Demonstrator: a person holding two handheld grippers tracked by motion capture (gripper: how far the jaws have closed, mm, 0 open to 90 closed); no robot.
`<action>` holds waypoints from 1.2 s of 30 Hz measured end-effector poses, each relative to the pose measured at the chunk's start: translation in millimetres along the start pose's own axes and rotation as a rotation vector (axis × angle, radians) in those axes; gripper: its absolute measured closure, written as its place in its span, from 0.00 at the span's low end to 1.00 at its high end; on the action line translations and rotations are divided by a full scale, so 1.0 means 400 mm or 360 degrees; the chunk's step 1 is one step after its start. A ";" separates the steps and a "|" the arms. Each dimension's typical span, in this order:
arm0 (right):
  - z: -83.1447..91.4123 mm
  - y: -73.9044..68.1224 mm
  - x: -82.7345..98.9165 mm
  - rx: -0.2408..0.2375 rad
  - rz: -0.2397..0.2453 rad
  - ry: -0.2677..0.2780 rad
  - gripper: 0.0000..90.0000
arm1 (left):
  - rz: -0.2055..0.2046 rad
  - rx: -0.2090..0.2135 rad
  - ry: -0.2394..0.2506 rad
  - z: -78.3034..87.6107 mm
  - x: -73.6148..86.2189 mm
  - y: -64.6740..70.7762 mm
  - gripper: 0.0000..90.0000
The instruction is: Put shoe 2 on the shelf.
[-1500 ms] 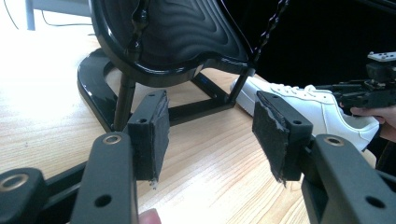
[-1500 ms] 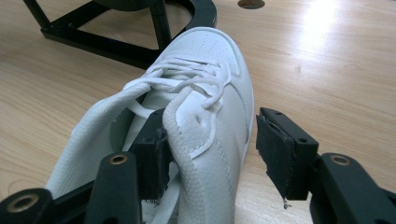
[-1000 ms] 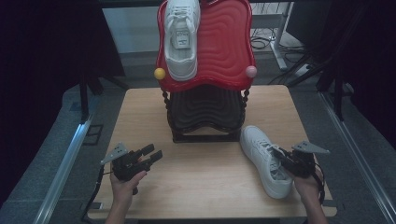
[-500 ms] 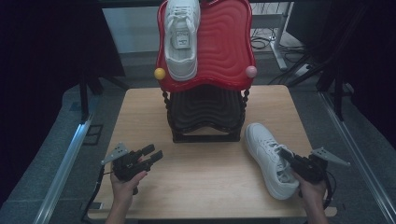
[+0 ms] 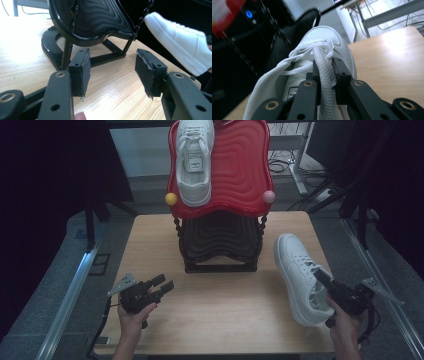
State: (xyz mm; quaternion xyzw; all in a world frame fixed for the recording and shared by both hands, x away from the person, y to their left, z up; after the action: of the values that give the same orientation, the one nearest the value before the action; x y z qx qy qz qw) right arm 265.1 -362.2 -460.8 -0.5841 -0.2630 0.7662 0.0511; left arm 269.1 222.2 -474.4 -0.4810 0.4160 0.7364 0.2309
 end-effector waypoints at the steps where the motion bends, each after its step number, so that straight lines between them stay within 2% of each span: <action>1: 0.001 -0.003 -0.009 -0.0006 -0.0023 0.0016 0.91 | 0.0000 0.0000 -0.0001 0.000 0.000 0.000 0.52; 8: -0.005 -0.042 -0.087 -0.0011 -0.0024 0.0143 0.91 | -0.0003 -0.0005 -0.0002 0.001 0.000 0.000 0.52; 19: -0.023 -0.106 -0.225 -0.0027 -0.0036 0.0287 0.91 | 0.0007 0.0002 -0.0006 -0.006 0.002 -0.002 0.52; 28: -0.036 -0.176 -0.327 -0.0024 0.0003 0.0365 0.91 | 0.0008 0.0005 -0.0011 -0.007 0.003 -0.001 0.52; 36: -0.048 -0.241 -0.425 -0.0062 -0.0028 0.0425 0.91 | 0.0004 0.0009 -0.0019 -0.011 0.005 -0.003 0.52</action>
State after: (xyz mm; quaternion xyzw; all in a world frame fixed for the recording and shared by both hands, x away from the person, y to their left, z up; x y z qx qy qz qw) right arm 313.9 -338.7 -271.9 -0.6795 -0.2736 0.6759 0.0811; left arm 271.4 219.3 -477.5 -0.4754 0.4173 0.7383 0.2340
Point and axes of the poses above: each handheld gripper's, and its own axes: z roughly backward along the jaws, x roughly out of its underside, y roughly to its right, the point moved 1 cm from there along -z, roughly forward along the jaws, and after that the axes turned 10 degrees about x, right-handed, at the moved point
